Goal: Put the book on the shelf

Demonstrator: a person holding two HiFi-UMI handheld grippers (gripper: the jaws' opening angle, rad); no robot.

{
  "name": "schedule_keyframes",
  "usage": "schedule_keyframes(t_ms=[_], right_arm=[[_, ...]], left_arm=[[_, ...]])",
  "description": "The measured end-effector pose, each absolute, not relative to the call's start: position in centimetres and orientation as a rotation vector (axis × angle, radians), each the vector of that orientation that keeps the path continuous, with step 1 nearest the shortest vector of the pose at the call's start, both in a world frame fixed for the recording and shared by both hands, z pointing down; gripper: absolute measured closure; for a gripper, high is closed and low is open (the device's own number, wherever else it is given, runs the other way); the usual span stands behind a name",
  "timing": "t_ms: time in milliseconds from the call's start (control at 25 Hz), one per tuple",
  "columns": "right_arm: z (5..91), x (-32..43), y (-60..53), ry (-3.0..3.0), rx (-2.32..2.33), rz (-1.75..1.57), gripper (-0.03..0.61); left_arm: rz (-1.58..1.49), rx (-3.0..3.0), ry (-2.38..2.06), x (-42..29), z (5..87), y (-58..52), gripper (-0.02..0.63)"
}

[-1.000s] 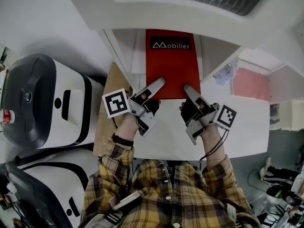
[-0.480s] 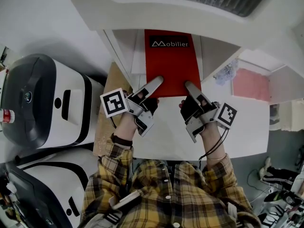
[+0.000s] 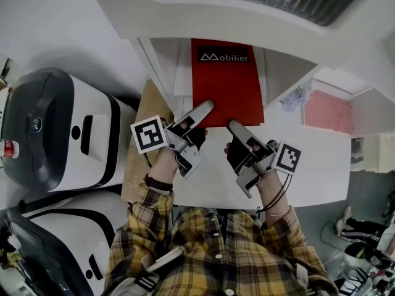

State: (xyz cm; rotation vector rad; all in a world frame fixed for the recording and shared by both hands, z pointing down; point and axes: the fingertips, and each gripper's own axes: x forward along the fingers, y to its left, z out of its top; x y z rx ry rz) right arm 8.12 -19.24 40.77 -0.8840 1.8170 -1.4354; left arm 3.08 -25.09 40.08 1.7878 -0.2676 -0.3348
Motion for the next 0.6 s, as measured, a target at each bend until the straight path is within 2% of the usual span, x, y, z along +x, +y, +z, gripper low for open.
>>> schedule_keyframes(t_ms=[160, 600], right_arm=[[41.1, 7.3, -19.1, 1.821, -0.878, -1.45, 0.399], [41.2, 6.7, -21.8, 1.81, -0.894, -1.46, 0.402]], left_arm=[[-0.331, 1.797, -0.265, 3.1, 40.0, -24.9, 0.35], [-0.337, 1.824, -0.297, 1.8, 39.5, -24.9, 0.342]])
